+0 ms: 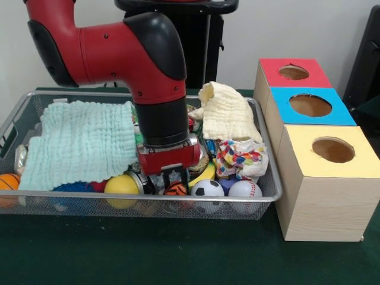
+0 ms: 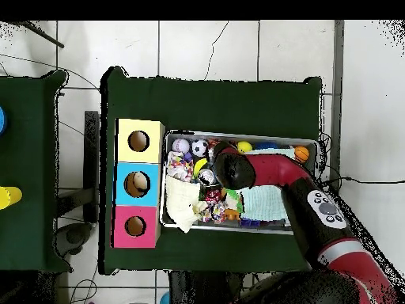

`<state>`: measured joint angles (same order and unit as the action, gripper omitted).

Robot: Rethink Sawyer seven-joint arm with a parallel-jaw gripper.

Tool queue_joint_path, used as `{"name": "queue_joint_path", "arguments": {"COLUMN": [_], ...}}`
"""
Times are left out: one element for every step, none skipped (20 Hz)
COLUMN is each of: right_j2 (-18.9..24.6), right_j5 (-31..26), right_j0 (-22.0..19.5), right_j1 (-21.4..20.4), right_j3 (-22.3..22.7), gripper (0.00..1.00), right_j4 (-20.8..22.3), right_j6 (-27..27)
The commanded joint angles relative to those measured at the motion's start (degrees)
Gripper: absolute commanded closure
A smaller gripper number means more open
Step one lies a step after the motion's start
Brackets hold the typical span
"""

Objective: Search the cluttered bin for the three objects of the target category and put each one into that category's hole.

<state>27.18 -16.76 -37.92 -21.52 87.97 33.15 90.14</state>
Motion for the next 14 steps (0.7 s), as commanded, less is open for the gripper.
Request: {"name": "queue_joint_path", "arguments": {"right_j2": [5.26,5.88,6.49,7.1,7.49,7.73,7.95,7.9,7.79,7.67,7.51,7.53,7.55,8.06], "right_j5": [-5.53,-6.64,-7.74,-8.85,-9.64,-10.23,-10.97,-11.59,-12.31,-13.04,-14.13,-14.34,-14.56,-14.05], "right_j0": [-2.95,-3.39,-3.83,-4.27,-4.57,-4.56,-4.44,-4.13,-3.8,-3.48,-3.15,-2.91,-2.66,-2.66], "right_j1": [-6.09,-7.61,-9.12,-10.63,-12.1,-12.96,-14.22,-14.77,-15.23,-15.7,-16.24,-16.59,-16.94,-17.2], "right_j3": [12.62,13.62,14.62,15.62,16.64,17.12,17.77,17.97,18.12,18.27,18.41,18.65,18.9,19.3], "gripper": [1.0,1.0,1.0,1.0,1.0,1.0,1.0,1.0,1.0,1.0,1.0,1.0,1.0,1.0], "right_j4": [1.66,1.01,0.36,-0.29,-0.76,-1.14,-1.64,-1.8,-1.95,-2.1,-2.35,-2.44,-2.52,-2.66], "right_j6": [-5.35,-5.58,-5.81,-6.04,-6.08,-5.85,-5.53,-5.29,-5.17,-5.04,-5.15,-4.95,-4.75,-4.35]}}
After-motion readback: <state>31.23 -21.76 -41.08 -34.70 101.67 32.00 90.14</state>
